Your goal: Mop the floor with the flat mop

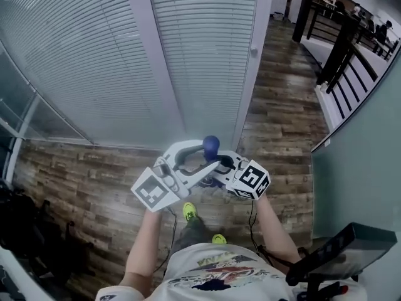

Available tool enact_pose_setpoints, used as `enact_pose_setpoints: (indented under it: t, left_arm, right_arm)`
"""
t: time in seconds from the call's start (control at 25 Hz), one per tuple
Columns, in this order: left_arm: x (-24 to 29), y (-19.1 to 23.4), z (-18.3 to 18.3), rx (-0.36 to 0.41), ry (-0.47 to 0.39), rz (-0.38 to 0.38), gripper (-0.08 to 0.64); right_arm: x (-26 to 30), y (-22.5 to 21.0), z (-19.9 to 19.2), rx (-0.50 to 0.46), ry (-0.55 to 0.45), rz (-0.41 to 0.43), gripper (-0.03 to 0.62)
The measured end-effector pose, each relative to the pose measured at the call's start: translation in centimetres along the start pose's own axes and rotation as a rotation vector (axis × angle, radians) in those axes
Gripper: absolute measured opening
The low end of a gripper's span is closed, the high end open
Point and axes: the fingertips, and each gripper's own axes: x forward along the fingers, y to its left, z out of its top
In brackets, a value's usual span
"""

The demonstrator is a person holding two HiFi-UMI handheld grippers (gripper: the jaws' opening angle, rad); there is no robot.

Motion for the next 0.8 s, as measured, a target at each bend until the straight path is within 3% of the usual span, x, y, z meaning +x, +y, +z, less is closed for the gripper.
enact_pose_setpoints:
  t: [0.12,0.2,0.4,0.8]
  left_arm:
    - [-0.1,-2.9,0.2,-0.034,0.025,0.061,0.147]
    - [-0.3,-4.7,0.2,-0.051,0.024,0.075,0.147]
    - [-1.7,-8.8,0.1,-0.033,0.047,0.075,0.133]
    - [-8.0,-23.1,0.9,-0.033,0.186,0.05,0.133]
  right_arm:
    - [-1.6,2.0,-0.7,0.07,-0.036,-0.027,0.124]
    - [-2.5,3.5,-1.1,0.063,-0.039,-0.048,0.124]
    - [-2.8,7.8,-2.1,0.014,-0.009,-0.022,0.124]
    - [-5.9,20.8,-5.7,0.103,0.012,-0.026,0.144]
